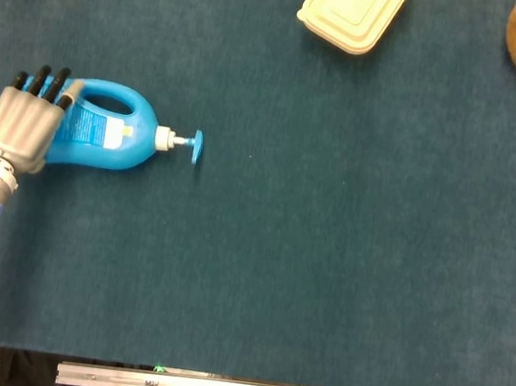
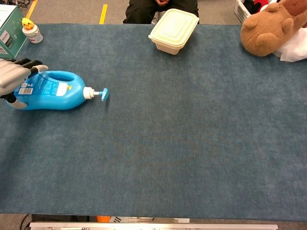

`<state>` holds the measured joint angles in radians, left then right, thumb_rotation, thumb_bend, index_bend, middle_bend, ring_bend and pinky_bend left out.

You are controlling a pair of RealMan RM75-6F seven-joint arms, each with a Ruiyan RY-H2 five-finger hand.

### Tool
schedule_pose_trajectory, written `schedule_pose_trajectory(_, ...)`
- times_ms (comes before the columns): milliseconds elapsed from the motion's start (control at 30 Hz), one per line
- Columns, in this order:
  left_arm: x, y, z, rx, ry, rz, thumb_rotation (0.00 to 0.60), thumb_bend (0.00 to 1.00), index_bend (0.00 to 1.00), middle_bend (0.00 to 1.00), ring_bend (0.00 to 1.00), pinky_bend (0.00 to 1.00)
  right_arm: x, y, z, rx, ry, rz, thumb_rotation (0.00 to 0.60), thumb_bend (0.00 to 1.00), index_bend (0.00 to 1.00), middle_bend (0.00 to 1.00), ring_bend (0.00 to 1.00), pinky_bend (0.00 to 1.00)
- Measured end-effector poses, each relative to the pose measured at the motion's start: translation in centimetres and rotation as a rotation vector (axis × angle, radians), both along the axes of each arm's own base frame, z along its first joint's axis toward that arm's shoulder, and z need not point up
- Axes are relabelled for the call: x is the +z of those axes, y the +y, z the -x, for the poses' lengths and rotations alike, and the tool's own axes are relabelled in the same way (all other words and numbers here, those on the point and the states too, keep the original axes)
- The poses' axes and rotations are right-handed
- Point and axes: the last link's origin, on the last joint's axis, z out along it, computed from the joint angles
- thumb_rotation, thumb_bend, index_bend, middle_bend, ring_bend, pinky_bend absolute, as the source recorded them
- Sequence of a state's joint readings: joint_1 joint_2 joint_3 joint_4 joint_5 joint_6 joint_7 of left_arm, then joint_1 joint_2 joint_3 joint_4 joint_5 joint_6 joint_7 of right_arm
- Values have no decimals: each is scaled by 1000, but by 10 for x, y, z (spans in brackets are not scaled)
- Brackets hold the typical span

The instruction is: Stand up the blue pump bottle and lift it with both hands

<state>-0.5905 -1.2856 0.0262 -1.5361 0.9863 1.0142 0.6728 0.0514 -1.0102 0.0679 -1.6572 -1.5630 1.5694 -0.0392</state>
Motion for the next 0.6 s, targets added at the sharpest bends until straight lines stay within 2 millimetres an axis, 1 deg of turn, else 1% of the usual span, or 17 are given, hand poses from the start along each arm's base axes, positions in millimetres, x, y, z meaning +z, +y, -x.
schedule_pose_trajectory(133,3,10,5,-14,23,-19,600,173,0,0,0,151,0,2,0,-4,-1,4,600,17,133,272,265,278)
schedule_pose_trajectory(233,5,14,5,-21,22,-32,600,173,0,0,0,151,0,4,0,-8,-1,8,600,17,133,272,265,278)
schedule_pose_trajectory(367,5,8,-4,-30,-20,-15,600,173,0,0,0,144,0,5,0,-7,-2,10,600,17,133,272,265,278)
schedule_pose_trajectory(433,4,3,-13,-29,-66,8,600,173,2,0,0,144,-1,4,0,-6,-2,7,600,17,133,272,265,278)
schedule_pose_trajectory(500,2,-3,-23,-35,-109,32,600,173,48,0,0,144,-2,4,1,-5,-2,1,600,17,133,272,265,278)
schedule_pose_trajectory(567,0,-9,-36,-60,-150,59,600,173,156,0,0,144,-2,3,1,-3,-3,-3,600,17,133,272,265,278)
schedule_pose_trajectory(600,-2,-11,-41,-72,-166,69,600,173,182,0,0,144,-2,3,1,-2,-4,-3,600,17,133,272,265,278)
